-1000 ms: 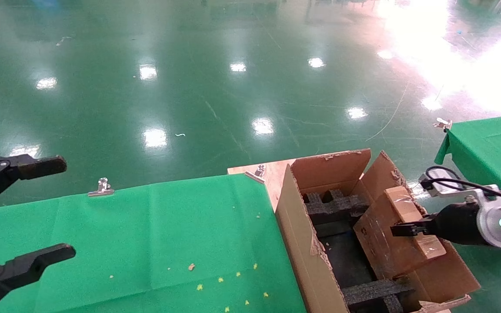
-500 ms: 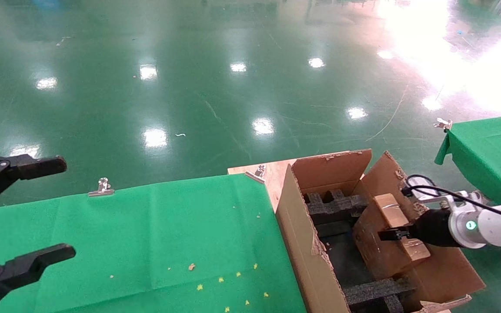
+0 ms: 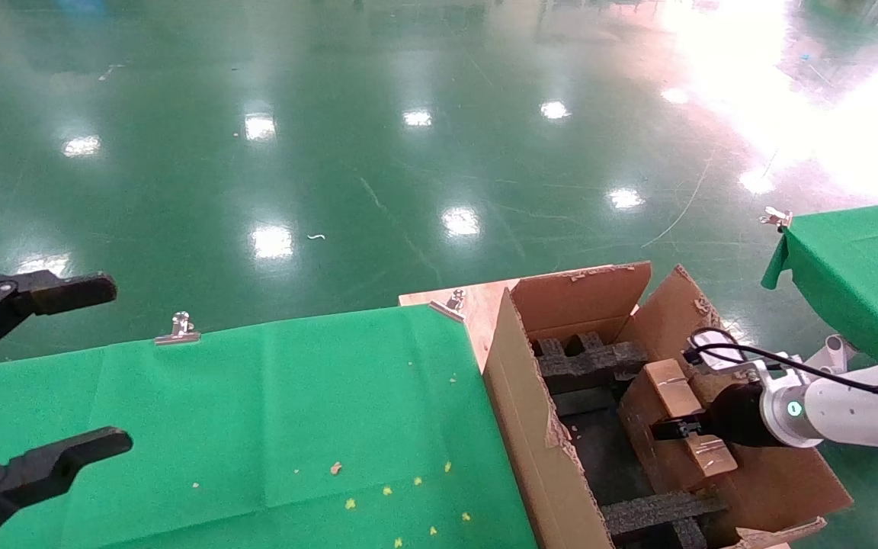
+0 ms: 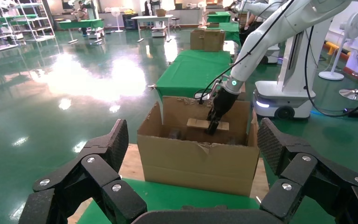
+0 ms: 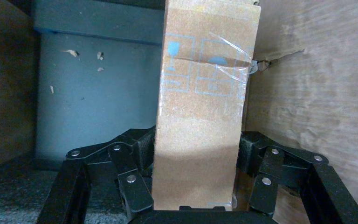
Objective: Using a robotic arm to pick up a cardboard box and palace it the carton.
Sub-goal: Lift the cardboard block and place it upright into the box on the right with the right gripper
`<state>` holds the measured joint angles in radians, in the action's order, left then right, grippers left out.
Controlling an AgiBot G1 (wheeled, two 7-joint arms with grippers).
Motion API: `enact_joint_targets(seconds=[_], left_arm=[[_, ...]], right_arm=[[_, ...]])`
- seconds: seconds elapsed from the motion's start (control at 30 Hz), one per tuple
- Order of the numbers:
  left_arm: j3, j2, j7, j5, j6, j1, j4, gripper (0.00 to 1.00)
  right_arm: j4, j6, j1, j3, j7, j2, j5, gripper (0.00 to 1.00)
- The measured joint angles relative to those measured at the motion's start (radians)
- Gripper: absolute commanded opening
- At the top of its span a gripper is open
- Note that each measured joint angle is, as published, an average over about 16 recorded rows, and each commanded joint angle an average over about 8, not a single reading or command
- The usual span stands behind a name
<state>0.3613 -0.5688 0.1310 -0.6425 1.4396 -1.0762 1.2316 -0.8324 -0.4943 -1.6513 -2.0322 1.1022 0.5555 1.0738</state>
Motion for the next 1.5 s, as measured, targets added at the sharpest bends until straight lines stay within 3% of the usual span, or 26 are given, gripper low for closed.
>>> enact_joint_targets(seconds=[0.23,0.27,0.3,1.5], left_arm=[[0.000,0.000,0.000,0.000,0.000,0.000,0.000,1.00],[0.000,0.000,0.000,0.000,0.000,0.000,0.000,1.00],[0.000,0.000,0.000,0.000,0.000,0.000,0.000,1.00],[0.000,0.000,0.000,0.000,0.000,0.000,0.000,1.00]], right_arm=[[0.055,-0.015,0.035,0.023,-0.048,0.027,-0.037,0.89],[0.059,-0.017,0.037,0.024,-0.051,0.029,-0.040,0.98],[0.062,-0.018,0.039,0.026,-0.054,0.031,-0.042,1.00],[0.014,-0.016,-0.004,0.030,-0.059,-0.004,-0.026,1.00]])
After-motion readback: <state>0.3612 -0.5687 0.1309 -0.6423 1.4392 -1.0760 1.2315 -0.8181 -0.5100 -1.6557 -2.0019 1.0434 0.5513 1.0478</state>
